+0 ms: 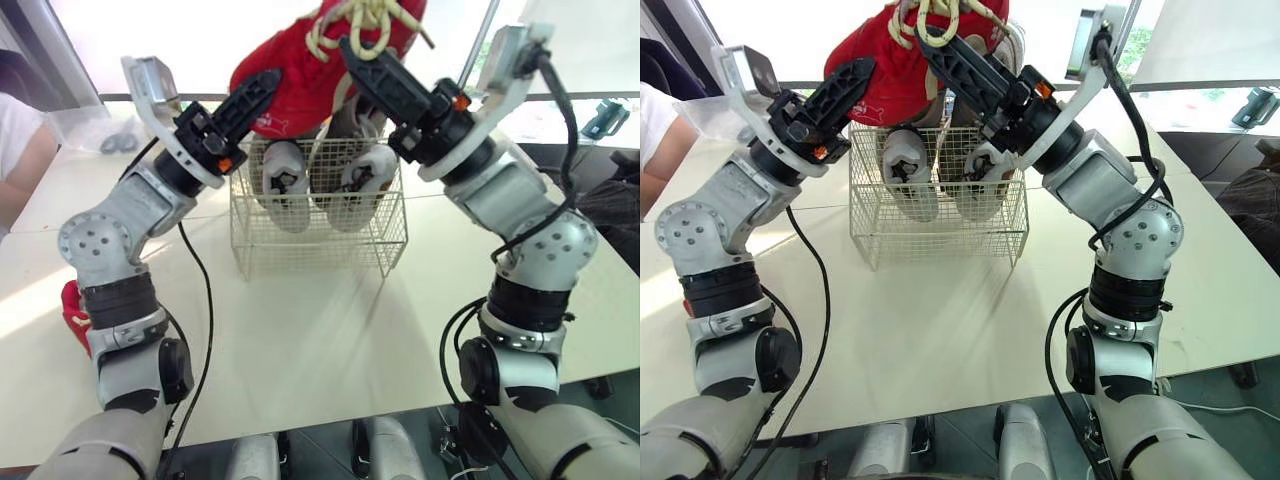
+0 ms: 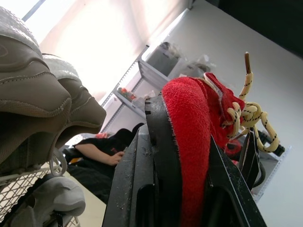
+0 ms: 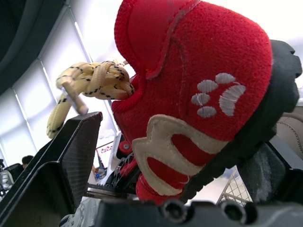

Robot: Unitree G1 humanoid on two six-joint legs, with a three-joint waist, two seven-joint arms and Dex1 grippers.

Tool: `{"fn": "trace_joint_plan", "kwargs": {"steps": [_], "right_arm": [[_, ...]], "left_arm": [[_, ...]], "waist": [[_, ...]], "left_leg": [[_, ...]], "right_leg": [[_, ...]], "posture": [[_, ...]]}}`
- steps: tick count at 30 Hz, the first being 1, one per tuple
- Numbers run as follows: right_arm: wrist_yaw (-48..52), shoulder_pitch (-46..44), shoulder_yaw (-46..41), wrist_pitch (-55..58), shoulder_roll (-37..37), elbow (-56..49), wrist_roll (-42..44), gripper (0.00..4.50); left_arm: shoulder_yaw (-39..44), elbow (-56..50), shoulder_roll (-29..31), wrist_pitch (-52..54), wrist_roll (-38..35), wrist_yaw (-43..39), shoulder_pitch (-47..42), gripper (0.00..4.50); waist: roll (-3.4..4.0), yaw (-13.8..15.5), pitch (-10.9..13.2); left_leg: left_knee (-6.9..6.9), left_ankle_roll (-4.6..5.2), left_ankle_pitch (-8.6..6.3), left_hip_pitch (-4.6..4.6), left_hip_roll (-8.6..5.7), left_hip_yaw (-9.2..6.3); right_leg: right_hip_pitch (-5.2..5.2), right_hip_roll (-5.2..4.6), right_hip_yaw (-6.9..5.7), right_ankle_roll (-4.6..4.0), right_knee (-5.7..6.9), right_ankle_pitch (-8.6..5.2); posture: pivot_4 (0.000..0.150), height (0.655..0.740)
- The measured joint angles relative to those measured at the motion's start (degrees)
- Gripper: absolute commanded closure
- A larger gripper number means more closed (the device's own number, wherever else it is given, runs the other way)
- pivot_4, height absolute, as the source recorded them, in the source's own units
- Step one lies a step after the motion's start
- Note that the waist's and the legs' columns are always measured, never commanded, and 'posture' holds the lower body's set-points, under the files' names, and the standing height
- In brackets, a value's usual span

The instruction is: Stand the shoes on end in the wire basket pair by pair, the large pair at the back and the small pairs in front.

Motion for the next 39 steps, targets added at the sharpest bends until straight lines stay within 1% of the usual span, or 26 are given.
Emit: {"fn": "trace_joint_plan", "kwargs": {"steps": [1, 3, 5, 6, 7, 8, 10, 13, 14, 18, 19, 20, 24, 25, 28, 32, 36, 39], "right_arm": [[0.1, -0.1, 0.2, -0.3, 0.2, 0.2, -0.1, 0.80], [0.2, -0.3, 0.6, -0.7, 0.4, 0.4, -0.4, 1.82], [0.3, -0.3, 0.8, -1.3, 0.4, 0.8, -1.0, 2.72], [0.4, -0.3, 0.9, -1.4, 0.3, 1.1, -1.2, 3.26], [0.4, -0.3, 0.9, -1.6, 0.3, 1.2, -1.3, 3.68], [0.6, -0.3, 0.9, -1.6, 0.3, 1.2, -1.4, 3.90], [0.8, -0.3, 0.9, -1.7, 0.2, 1.2, -1.6, 4.00], [0.9, -0.3, 1.1, -1.4, -0.2, 1.2, -2.0, 4.00], [1.0, -0.4, 1.4, -1.2, -0.9, 1.2, -2.3, 4.00], [4.8, -1.7, 4.5, 1.3, -5.8, 1.3, -3.8, 4.00], [6.1, -1.8, 4.7, 1.7, -7.4, 1.3, -4.3, 4.00], [7.4, -1.9, 4.8, 2.1, -9.0, 1.3, -5.1, 4.00], [19.8, -1.1, 8.5, 1.7, -19.2, 1.5, -11.0, 4.00], [24.1, -0.5, 9.7, 0.7, -22.5, 2.3, -13.4, 4.00], [33.9, 1.0, 12.7, -3.2, -28.1, 6.1, -20.7, 4.00], [43.8, 1.3, 17.5, -11.5, -30.8, 11.4, -30.5, 4.00], [49.7, 1.2, 20.0, -18.5, -30.4, 17.5, -37.4, 4.00], [52.5, 0.7, 21.1, -23.9, -28.4, 22.5, -41.8, 4.00]], "left_arm": [[-0.1, -0.4, -0.1, -0.2, 0.0, 0.1, 0.2, 4.24], [-0.2, -1.3, -0.1, -0.8, -0.1, 0.0, 0.6, 4.24], [-0.4, -1.8, -0.1, -1.2, -0.2, 0.0, 1.1, 4.24], [-0.5, -2.0, -0.2, -1.3, -0.2, 0.0, 1.3, 4.24], [-0.6, -2.5, -0.2, -1.6, -0.2, 0.0, 1.4, 4.24], [-0.6, -2.9, -0.2, -1.8, -0.2, 0.1, 1.5, 4.24], [-0.8, -3.2, -0.2, -2.1, -0.3, 0.2, 1.7, 4.24], [-1.4, -3.2, 0.7, -1.7, -0.8, 0.7, 2.0, 2.76], [-1.8, -3.2, 1.9, -1.0, -0.8, 0.6, 2.3, 2.34], [-4.9, -4.6, 8.5, 1.8, 1.4, -3.8, 3.9, 0.22], [-5.1, -4.9, 10.2, 2.2, 2.2, -5.1, 4.3, 0.06], [-5.2, -5.1, 11.7, 2.5, 2.7, -6.4, 4.7, 0.06], [-5.8, -6.5, 17.7, 3.2, 5.8, -12.6, 7.6, 0.06], [-5.8, -6.8, 19.5, 3.5, 6.7, -14.1, 8.6, 0.06], [-5.7, -7.0, 22.7, 3.6, 8.8, -16.9, 9.6, 0.06], [-5.3, -7.2, 23.7, 3.4, 10.1, -18.3, 10.2, 0.06], [-5.3, -7.5, 23.5, 3.1, 11.2, -18.8, 10.5, 0.06], [-5.3, -8.1, 22.2, 2.7, 11.3, -18.6, 10.5, 0.06]], "waist": [[0.00, 0.0, 0.0], [0.00, 0.0, 0.0], [0.00, 0.0, 0.0], [0.00, 0.1, 0.0], [0.00, 0.1, 0.0], [0.00, 0.0, 0.0], [0.00, 0.0, 0.0], [0.00, 0.0, 0.0], [0.00, 0.0, 0.0], [0.02, -0.1, 0.0], [0.02, 0.0, 0.0], [0.02, 0.1, 0.0], [0.02, 0.1, 0.0], [0.02, 0.1, 0.0], [0.01, 0.1, 0.0], [0.01, 0.0, 0.0], [0.01, 0.0, 0.0], [0.01, 0.0, 0.0]], "left_leg": [[0.00, 0.00, 0.00, 0.00, 0.00, 0.00], [0.00, 0.00, 0.00, 0.00, 0.00, 0.00], [0.00, 0.00, 0.00, 0.00, 0.00, 0.00], [0.00, 0.00, 0.00, 0.00, 0.00, -0.01], [0.00, 0.00, 0.00, 0.00, 0.00, 0.00], [0.00, 0.00, 0.00, -0.01, 0.00, -0.01], [0.00, 0.00, 0.00, 0.00, 0.00, -0.01], [0.00, 0.00, 0.00, 0.00, 0.00, -0.01], [-0.01, 0.00, -0.01, -0.01, 0.00, -0.01], [-0.06, -0.01, -0.01, -0.04, 0.00, 0.00], [-0.06, -0.01, -0.01, -0.05, 0.01, 0.00], [-0.06, -0.01, -0.01, -0.05, 0.01, 0.00], [-0.07, -0.02, -0.03, -0.09, 0.01, 0.02], [-0.08, -0.02, -0.04, -0.09, 0.01, 0.03], [-0.08, -0.16, -0.12, -0.11, 0.02, 0.06], [-0.14, -0.17, -0.12, -0.13, 0.03, 0.09], [-0.14, -0.05, -0.04, -0.20, 0.03, 0.13], [-0.14, -0.05, -0.02, -0.20, 0.02, 0.14]], "right_leg": [[0.00, 0.00, 0.00, 0.00, 0.00, 0.00], [0.00, 0.00, 0.00, 0.00, -0.01, 0.00], [0.00, 0.00, 0.00, -0.01, -0.01, 0.00], [0.00, 0.00, 0.00, -0.01, -0.01, 0.00], [0.00, 0.00, 0.00, -0.01, -0.02, 0.00], [0.00, 0.00, 0.00, -0.01, -0.02, 0.00], [0.00, 0.00, 0.00, -0.01, -0.02, 0.00], [0.00, 0.00, -0.01, -0.01, -0.02, -0.01], [-0.01, 0.00, -0.01, -0.02, -0.02, -0.01], [-0.09, 0.00, -0.01, -0.07, -0.03, -0.05], [-0.10, 0.00, 0.00, -0.15, -0.04, -0.09], [-0.10, 0.00, -0.01, -0.19, -0.05, -0.11], [-0.14, -0.01, 0.00, -0.21, -0.12, -0.12], [-0.15, -0.02, 0.00, -0.21, -0.13, -0.13], [-0.23, -0.03, 0.00, -0.22, -0.14, -0.13], [-0.31, -0.03, 0.00, -0.22, -0.13, -0.13], [-0.40, -0.03, 0.01, -0.21, -0.12, -0.12], [-0.40, -0.03, 0.01, -0.21, -0.11, -0.11]], "posture": [[0.150, 0.7400], [0.150, 0.7400], [0.150, 0.7400], [0.150, 0.7400], [0.150, 0.7400], [0.150, 0.7400], [0.150, 0.7400], [0.150, 0.7400], [0.150, 0.7400], [0.150, 0.7400], [0.150, 0.7400], [0.150, 0.7400], [0.150, 0.7400], [0.150, 0.7400], [0.150, 0.7400], [0.150, 0.7400], [0.150, 0.7400], [0.150, 0.7400]]}}
